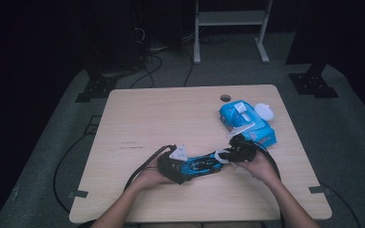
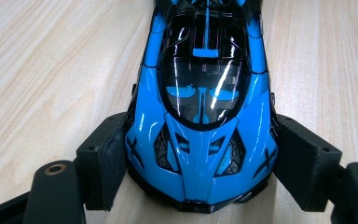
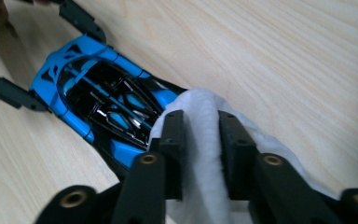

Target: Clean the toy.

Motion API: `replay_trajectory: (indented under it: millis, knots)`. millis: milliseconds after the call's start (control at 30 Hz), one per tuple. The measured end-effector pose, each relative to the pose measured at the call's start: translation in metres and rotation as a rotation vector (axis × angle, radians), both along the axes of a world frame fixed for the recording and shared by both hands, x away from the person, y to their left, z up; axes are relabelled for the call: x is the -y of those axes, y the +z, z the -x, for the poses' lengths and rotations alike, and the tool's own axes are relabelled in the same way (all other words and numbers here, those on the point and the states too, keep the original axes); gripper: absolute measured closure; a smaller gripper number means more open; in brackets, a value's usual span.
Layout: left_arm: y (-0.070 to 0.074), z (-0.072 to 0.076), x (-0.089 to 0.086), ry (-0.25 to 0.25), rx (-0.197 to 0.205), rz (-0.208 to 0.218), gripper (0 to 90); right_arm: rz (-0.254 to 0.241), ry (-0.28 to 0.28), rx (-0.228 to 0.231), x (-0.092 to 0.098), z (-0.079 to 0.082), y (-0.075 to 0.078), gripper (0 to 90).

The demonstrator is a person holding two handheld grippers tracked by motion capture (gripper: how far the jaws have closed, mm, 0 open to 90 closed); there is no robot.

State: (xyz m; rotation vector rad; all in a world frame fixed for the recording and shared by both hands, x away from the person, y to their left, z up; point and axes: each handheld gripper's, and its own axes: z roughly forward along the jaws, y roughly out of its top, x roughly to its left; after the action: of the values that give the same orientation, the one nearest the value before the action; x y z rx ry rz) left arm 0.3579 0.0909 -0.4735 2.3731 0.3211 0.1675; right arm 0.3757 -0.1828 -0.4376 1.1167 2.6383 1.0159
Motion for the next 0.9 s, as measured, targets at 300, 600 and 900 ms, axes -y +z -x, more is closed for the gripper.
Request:
replay_trajectory:
  millis: [300, 600, 900]
  knots:
    - [0.0, 0.0, 0.0, 0.001, -0.007, 0.001, 25.0, -0.119, -0.027, -0.199, 0.007, -0.024, -0.008, 63.0]
    - [0.0, -0.001, -0.001, -0.002, -0.008, -0.004, 24.9, -0.217, -0.016, -0.301, 0.014, -0.03, -0.014, 76.3]
    - [0.004, -0.004, -0.009, 0.011, -0.07, 0.025, 20.4, -0.257, -0.005, -0.228, 0.015, -0.022, -0.017, 79.6]
